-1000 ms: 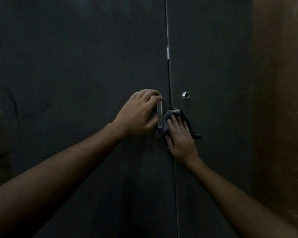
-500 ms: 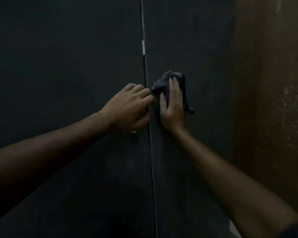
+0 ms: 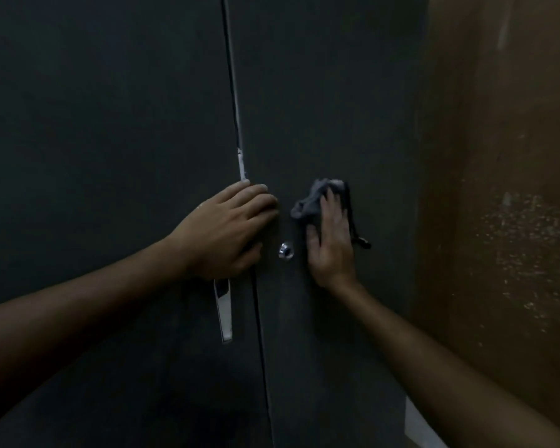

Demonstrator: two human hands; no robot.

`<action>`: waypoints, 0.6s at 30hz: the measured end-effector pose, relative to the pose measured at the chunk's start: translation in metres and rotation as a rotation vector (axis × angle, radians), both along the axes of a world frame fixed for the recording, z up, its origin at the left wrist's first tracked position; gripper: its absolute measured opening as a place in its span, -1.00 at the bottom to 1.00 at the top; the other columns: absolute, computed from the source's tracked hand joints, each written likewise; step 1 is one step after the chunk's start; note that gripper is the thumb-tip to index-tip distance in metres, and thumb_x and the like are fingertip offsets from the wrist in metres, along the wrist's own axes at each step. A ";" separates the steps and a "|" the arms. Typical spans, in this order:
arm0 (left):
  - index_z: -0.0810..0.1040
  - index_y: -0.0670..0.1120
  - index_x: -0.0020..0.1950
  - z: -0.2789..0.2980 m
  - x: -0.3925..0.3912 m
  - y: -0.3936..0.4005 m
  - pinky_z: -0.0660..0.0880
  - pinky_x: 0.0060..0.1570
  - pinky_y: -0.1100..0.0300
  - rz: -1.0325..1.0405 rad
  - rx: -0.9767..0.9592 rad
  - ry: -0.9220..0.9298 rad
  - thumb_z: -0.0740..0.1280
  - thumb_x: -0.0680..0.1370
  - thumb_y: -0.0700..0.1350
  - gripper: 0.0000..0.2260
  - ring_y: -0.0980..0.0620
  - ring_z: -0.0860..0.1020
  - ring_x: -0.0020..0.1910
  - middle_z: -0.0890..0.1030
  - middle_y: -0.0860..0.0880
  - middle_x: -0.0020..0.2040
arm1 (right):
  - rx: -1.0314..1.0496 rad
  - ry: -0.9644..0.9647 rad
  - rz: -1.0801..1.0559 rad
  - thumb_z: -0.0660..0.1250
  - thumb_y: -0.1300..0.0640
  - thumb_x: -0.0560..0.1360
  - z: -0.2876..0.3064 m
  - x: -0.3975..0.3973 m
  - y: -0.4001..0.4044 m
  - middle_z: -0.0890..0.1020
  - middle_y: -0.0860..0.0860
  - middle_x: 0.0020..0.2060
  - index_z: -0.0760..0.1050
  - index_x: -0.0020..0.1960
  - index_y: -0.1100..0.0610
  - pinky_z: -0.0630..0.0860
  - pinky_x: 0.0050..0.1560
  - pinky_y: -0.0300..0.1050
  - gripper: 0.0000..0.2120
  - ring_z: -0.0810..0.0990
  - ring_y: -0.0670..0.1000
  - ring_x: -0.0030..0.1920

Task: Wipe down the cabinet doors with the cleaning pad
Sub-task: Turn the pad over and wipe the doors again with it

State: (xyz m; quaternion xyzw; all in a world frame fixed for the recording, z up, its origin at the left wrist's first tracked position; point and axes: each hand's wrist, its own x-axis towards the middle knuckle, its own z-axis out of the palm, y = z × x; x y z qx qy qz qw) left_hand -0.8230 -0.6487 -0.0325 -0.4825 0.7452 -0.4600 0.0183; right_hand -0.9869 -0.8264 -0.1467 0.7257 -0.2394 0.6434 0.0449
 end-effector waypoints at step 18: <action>0.02 -0.27 0.69 0.001 0.012 -0.006 -0.05 0.68 -0.12 0.069 0.023 -0.123 0.10 0.71 0.12 -0.32 -0.19 -0.04 0.71 -0.02 -0.25 0.71 | 0.658 -0.408 -0.159 0.11 0.08 0.72 0.162 -0.037 -0.034 0.17 0.27 0.60 0.09 0.62 0.33 0.06 0.61 0.10 -0.44 0.12 0.23 0.62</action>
